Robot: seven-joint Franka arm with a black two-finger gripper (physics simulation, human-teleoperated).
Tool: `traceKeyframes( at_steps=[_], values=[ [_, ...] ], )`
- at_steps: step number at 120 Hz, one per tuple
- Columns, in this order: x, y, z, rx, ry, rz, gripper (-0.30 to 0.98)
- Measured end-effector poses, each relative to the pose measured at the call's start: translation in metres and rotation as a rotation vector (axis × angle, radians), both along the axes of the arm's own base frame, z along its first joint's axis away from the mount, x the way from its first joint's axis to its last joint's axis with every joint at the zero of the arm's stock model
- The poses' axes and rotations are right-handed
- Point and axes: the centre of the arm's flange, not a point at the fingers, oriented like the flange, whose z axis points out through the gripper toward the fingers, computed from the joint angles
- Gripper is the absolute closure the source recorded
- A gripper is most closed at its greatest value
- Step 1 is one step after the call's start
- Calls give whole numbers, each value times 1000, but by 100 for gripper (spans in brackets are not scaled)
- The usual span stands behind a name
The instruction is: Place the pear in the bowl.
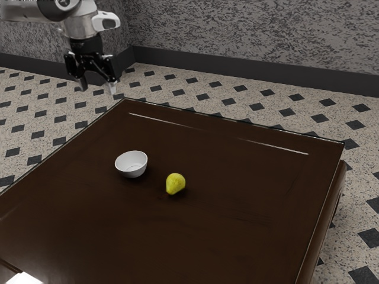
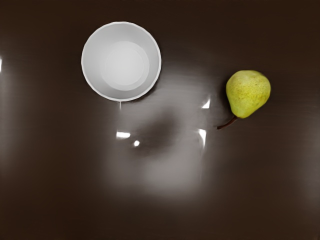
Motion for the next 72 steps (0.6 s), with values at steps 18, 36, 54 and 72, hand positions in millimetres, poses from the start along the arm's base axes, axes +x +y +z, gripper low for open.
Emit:
traceKeyframes(
  at_steps=[18,36,54,72],
  values=[
    [6,2,-12,-1,21,7,1],
    [8,-6,-92,-6,106,-2,1],
    [-1,-29,-207,-9,155,-36,1],
    [23,-48,-252,6,36,-79,1]
  ],
)
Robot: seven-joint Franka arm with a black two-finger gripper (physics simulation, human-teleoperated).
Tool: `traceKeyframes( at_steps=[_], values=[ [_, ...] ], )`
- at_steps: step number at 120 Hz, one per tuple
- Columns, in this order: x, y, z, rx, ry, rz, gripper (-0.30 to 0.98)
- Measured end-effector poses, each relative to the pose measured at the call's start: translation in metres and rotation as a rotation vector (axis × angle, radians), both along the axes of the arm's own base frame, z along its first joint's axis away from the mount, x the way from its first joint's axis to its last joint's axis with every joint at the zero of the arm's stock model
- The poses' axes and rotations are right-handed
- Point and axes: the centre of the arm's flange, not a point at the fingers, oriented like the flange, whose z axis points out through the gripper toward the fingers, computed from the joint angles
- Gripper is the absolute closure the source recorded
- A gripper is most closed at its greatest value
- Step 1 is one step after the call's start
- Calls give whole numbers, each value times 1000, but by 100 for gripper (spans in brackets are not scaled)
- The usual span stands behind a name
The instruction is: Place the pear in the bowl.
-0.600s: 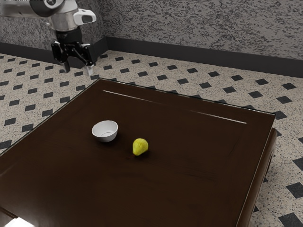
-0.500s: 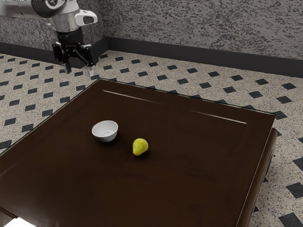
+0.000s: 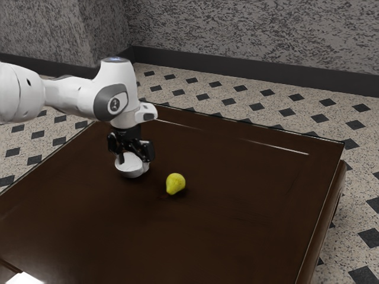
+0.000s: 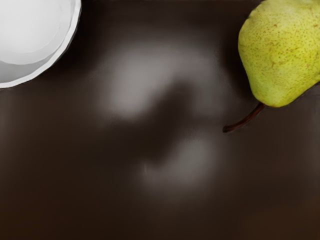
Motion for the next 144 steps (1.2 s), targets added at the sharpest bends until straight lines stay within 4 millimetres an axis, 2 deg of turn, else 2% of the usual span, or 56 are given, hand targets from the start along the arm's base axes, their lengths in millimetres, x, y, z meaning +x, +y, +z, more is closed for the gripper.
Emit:
traceKeyframes(
  at_steps=[13,30,49,66,80,95,114,135,144],
  values=[
    [20,-8,4,-3,-105,-19,1],
    [42,-27,-15,-17,-154,-46,1],
    [48,-54,-35,-30,-153,-84,1],
    [51,-69,-65,-47,-122,-94,1],
    [52,-72,-84,-49,-101,-95,1],
    [62,-73,-93,-49,-104,-99,2],
    [63,-69,-111,-46,-82,-98,1],
    [69,-70,-111,-45,-92,-105,2],
    [69,-70,-117,-44,-82,-106,2]
  ],
)
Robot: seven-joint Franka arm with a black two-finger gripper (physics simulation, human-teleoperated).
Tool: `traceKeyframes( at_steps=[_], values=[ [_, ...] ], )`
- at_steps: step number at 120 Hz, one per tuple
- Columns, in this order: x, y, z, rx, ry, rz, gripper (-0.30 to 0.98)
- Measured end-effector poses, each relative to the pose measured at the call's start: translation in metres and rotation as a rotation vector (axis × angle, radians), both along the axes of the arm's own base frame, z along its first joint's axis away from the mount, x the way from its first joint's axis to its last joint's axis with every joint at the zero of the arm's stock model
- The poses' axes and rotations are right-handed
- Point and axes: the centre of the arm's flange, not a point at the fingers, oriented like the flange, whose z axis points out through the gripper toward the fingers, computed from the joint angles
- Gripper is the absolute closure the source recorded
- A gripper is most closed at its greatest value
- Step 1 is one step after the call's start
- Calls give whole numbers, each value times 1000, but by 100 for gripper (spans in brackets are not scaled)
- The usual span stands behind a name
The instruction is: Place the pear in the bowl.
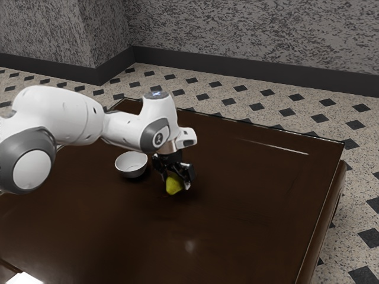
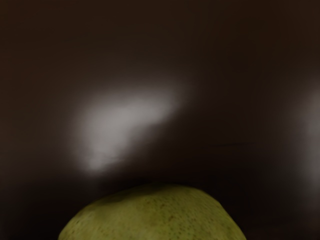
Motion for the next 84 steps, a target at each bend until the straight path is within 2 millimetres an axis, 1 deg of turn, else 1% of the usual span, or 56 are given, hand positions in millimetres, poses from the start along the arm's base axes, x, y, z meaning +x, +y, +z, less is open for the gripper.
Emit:
traceKeyframes(
  at_steps=[11,33,49,59,65,75,84],
  values=[
    [-1,1,-6,0,10,0,5],
    [1,-3,-4,-2,12,-7,21],
    [3,-2,0,0,5,-7,27],
    [10,2,15,4,-8,-1,30],
    [16,11,31,11,-22,9,32],
    [18,33,67,28,-41,38,34],
    [18,62,100,50,-50,81,35]
  ],
)
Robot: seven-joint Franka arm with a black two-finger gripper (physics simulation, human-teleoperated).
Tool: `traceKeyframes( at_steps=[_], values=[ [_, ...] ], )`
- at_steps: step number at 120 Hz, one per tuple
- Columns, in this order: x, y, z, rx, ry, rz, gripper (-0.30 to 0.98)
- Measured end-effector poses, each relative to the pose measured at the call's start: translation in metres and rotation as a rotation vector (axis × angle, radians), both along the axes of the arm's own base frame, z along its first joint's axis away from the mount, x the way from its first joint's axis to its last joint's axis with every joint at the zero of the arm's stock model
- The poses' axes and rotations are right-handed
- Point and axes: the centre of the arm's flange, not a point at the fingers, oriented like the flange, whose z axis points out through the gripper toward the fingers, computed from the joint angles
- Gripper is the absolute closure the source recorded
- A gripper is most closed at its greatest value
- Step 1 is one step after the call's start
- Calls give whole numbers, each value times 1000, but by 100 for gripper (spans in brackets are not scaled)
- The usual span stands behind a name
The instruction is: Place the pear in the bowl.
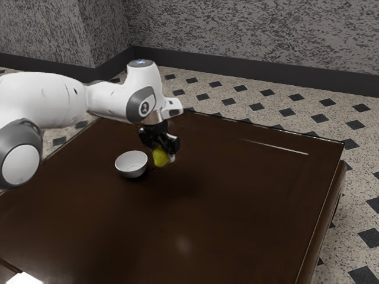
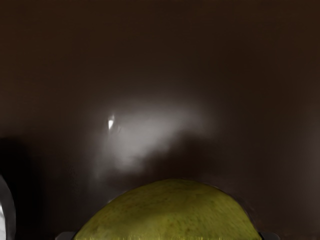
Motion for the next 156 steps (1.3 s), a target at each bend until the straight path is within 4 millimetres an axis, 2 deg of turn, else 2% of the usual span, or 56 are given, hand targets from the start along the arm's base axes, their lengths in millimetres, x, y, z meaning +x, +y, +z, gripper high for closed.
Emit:
traceKeyframes(
  at_steps=[8,18,27,39,53,77,89,105,129,135,141,146,156],
  values=[
    [0,25,23,23,3,35,35],
    [-2,54,36,47,25,74,36],
    [-3,80,29,55,60,111,35],
    [-5,100,-2,62,128,139,36],
    [-5,104,-26,65,178,144,36],
    [19,116,-31,73,170,152,36],
    [23,116,-44,63,191,150,36],
    [23,111,-54,54,210,143,22],
    [23,105,-48,47,205,135,9],
    [23,100,-27,44,180,127,8],
    [20,84,14,33,142,107,6],
    [12,66,61,24,100,83,5],
    [-15,56,150,-3,37,70,4]
  ],
)
